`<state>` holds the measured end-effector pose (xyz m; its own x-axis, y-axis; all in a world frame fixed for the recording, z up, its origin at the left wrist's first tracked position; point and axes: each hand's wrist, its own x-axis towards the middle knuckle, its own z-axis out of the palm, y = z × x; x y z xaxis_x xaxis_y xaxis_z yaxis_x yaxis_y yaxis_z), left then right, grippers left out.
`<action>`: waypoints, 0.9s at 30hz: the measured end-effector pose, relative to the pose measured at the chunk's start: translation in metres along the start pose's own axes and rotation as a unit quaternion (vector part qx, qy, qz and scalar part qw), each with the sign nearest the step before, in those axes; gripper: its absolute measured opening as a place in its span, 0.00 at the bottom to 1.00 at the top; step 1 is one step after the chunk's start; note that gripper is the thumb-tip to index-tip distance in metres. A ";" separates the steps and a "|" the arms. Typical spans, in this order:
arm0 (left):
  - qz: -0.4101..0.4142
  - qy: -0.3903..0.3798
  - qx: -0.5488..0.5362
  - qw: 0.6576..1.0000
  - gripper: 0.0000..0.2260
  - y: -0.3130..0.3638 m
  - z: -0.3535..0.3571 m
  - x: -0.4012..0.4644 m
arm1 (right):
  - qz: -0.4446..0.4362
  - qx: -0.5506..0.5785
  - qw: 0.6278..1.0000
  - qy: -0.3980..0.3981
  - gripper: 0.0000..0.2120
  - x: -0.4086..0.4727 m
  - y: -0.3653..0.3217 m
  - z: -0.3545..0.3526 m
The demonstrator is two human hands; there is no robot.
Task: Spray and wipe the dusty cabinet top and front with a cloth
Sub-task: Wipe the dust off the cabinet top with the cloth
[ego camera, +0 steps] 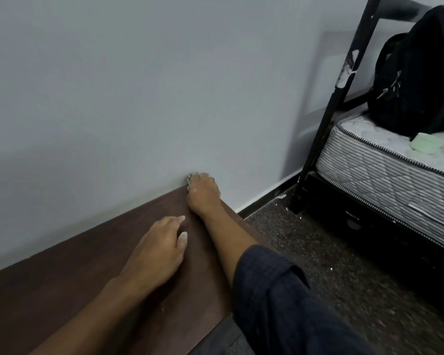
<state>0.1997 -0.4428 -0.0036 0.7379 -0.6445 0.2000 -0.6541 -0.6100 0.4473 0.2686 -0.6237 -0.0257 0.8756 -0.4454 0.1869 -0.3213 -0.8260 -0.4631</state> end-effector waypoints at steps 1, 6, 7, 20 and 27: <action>-0.001 0.001 0.002 1.000 0.21 0.001 0.002 0.002 | 0.003 0.005 1.000 0.002 0.17 -0.010 0.005 -0.001; 0.043 0.010 0.004 0.999 0.19 0.029 0.021 0.011 | 0.087 0.023 0.994 0.062 0.14 -0.090 0.046 -0.032; 0.058 0.011 0.000 0.998 0.19 0.039 0.026 0.010 | 0.100 0.011 0.993 0.065 0.14 -0.112 0.054 -0.038; 0.075 0.014 -0.003 0.997 0.19 0.064 0.025 -0.036 | 0.105 -0.119 0.980 0.122 0.18 -0.168 0.065 -0.035; 0.030 0.049 -0.002 0.998 0.20 0.027 -0.005 -0.031 | -0.216 0.065 0.974 -0.009 0.18 -0.202 0.023 -0.030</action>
<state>0.1596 -0.4367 0.0071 0.7105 -0.6316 0.3102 -0.6968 -0.5704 0.4348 0.0737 -0.5630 -0.0475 0.9258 -0.0596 0.3734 0.1248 -0.8841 -0.4503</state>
